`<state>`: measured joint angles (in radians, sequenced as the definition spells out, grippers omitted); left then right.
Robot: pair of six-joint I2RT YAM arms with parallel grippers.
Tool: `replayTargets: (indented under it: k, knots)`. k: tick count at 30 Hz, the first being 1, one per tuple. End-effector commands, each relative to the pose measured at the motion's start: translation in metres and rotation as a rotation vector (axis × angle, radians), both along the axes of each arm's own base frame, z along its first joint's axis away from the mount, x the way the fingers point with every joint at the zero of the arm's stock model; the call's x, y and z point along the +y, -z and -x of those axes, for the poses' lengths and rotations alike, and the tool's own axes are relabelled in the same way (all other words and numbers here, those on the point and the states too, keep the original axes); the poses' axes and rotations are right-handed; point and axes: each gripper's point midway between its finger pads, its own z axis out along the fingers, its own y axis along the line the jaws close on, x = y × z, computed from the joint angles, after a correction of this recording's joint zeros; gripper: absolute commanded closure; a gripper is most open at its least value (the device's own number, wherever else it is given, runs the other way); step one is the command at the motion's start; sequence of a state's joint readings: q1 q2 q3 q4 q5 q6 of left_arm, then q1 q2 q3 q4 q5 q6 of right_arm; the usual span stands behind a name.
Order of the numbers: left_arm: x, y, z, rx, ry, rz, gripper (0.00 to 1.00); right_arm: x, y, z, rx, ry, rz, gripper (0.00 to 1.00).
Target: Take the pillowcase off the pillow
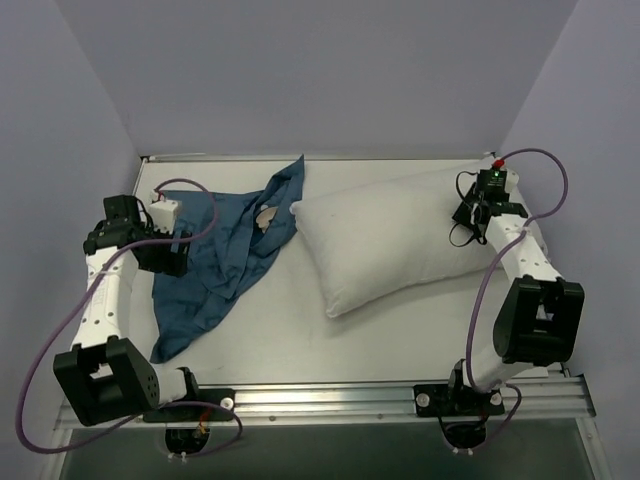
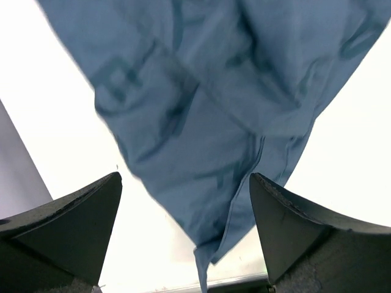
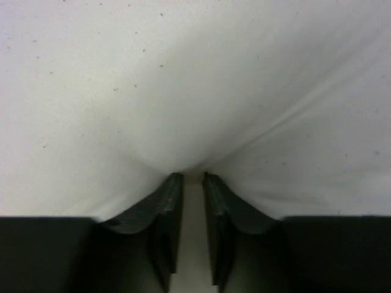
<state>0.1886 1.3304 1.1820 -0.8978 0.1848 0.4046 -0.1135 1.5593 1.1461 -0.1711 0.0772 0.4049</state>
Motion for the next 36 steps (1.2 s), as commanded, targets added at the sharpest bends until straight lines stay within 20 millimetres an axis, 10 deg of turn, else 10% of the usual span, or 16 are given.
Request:
replayTargets:
  k: [1,12,36]
  knots:
    - [0.020,-0.007,0.015,-0.071,-0.062,-0.044,0.06,0.020,-0.001,0.032,0.074,-0.076,-0.027,0.66]
    - [0.023,0.003,0.066,-0.175,-0.083,-0.141,0.06,0.043,-0.043,0.078,-0.091,-0.091,0.001,0.06]
    - [0.031,0.008,0.090,-0.157,-0.148,-0.200,0.06,0.077,-0.071,0.127,-0.280,-0.219,-0.031,0.08]
